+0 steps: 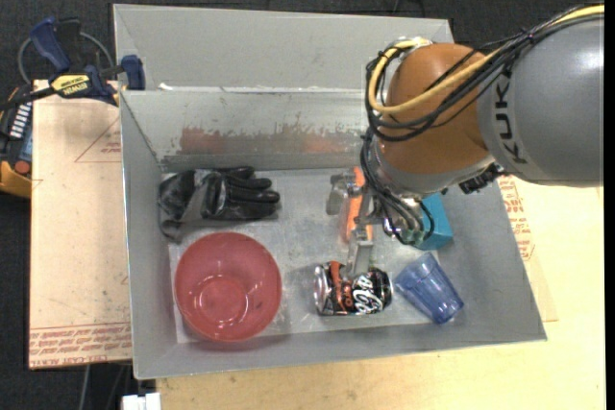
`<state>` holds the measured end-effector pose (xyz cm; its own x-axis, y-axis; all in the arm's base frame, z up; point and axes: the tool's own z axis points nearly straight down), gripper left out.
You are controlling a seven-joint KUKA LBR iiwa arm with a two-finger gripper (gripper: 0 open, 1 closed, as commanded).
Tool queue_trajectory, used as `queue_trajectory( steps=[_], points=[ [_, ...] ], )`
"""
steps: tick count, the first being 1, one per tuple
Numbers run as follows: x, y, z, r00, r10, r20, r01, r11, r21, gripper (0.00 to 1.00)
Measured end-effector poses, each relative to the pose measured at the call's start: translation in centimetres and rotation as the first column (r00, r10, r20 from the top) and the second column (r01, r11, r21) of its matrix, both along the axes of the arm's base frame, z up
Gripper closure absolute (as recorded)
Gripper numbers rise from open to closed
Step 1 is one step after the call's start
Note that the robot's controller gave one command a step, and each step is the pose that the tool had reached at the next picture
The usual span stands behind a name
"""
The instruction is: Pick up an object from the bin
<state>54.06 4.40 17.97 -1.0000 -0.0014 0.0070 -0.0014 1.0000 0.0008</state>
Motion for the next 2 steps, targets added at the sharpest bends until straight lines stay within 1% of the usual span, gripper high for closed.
queue_trajectory(
  steps=[1,2],
  points=[
    [0.2,0.0,0.5,1.000,-0.002,0.008,0.002,1.000,0.000,0.00],
    [-3.4,-4.5,-11.4,0.994,0.107,-0.005,-0.107,0.994,0.002,0.00]
  ],
)
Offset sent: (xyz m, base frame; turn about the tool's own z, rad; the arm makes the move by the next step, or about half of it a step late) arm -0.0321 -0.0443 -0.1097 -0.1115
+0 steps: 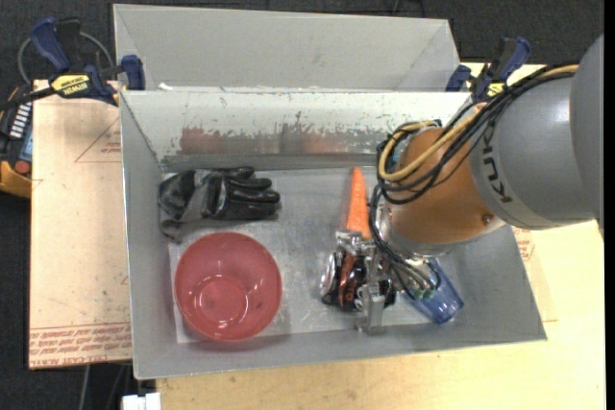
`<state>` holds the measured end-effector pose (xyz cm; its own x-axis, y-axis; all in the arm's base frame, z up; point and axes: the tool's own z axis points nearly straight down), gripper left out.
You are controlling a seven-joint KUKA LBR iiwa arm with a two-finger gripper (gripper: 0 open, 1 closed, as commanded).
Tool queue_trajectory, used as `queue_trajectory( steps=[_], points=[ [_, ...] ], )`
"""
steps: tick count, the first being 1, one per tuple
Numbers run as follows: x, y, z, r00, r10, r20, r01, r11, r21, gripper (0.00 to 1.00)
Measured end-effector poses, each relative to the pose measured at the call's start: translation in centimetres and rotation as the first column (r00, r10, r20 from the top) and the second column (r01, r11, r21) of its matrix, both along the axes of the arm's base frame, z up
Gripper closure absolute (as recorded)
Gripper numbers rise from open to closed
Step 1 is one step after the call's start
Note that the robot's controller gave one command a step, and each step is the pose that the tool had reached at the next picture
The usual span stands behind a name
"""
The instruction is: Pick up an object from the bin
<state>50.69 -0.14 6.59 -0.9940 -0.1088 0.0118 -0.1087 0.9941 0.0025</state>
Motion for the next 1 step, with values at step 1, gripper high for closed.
queue_trajectory(
  steps=[1],
  points=[
    [0.66,-0.29,7.70,1.000,0.024,0.018,-0.024,1.000,0.001,0.00]
  ],
)
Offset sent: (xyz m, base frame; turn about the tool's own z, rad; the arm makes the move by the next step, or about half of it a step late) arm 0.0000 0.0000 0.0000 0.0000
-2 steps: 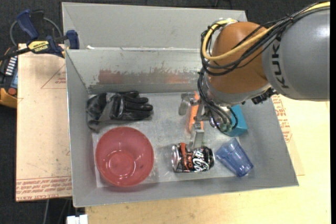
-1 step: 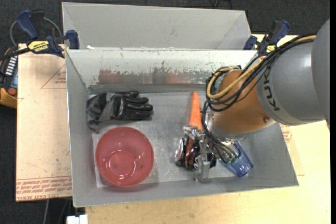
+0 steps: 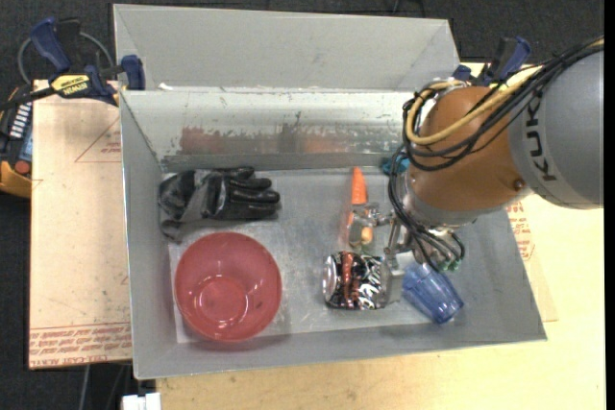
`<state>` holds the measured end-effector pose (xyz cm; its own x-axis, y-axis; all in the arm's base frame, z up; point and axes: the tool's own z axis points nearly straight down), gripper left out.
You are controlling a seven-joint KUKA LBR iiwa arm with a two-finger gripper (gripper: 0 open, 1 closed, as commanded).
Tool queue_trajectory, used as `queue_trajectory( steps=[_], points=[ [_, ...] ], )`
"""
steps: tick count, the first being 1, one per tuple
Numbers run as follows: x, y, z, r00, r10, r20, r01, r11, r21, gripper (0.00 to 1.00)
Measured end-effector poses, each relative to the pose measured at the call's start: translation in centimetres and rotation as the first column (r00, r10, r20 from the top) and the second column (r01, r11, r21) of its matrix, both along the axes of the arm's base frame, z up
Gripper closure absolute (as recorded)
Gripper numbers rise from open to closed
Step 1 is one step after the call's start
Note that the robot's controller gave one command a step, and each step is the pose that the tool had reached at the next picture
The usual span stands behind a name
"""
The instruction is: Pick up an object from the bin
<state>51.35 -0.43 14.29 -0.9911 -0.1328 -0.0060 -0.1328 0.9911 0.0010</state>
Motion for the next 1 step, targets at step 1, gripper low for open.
queue_trajectory(
  steps=[1],
  points=[
    [-0.65,0.37,-7.78,1.000,-0.024,-0.018,0.024,1.000,0.001,0.00]
  ],
)
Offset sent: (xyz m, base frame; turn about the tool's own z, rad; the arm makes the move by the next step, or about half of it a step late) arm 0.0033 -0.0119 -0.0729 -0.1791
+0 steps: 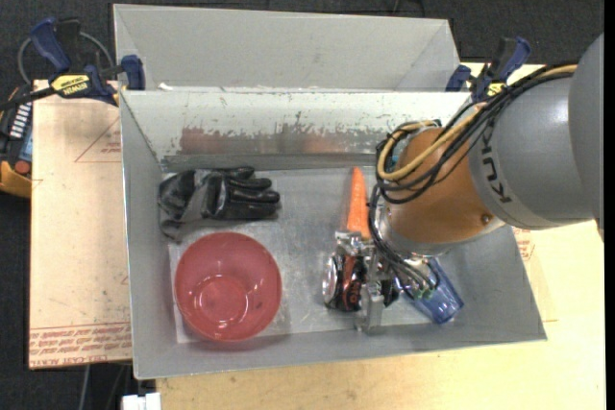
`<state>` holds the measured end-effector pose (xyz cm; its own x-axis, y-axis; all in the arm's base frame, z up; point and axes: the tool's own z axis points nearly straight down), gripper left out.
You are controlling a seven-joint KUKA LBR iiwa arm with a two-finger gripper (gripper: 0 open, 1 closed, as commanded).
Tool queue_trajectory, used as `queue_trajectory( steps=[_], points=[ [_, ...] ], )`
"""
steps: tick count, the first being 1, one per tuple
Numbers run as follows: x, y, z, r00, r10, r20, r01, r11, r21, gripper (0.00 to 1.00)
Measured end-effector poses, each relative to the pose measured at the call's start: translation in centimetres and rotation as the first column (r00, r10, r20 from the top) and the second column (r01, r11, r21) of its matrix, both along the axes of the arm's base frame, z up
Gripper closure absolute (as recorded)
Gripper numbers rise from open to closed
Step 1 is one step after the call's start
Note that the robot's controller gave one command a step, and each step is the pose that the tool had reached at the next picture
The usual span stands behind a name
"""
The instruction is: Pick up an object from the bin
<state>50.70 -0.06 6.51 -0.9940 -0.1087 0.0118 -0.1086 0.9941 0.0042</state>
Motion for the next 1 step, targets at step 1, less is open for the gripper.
queue_trajectory(
  steps=[1],
  points=[
    [1.03,-1.56,0.44,0.980,0.198,0.020,-0.198,0.980,-0.002,0.00]
  ],
)
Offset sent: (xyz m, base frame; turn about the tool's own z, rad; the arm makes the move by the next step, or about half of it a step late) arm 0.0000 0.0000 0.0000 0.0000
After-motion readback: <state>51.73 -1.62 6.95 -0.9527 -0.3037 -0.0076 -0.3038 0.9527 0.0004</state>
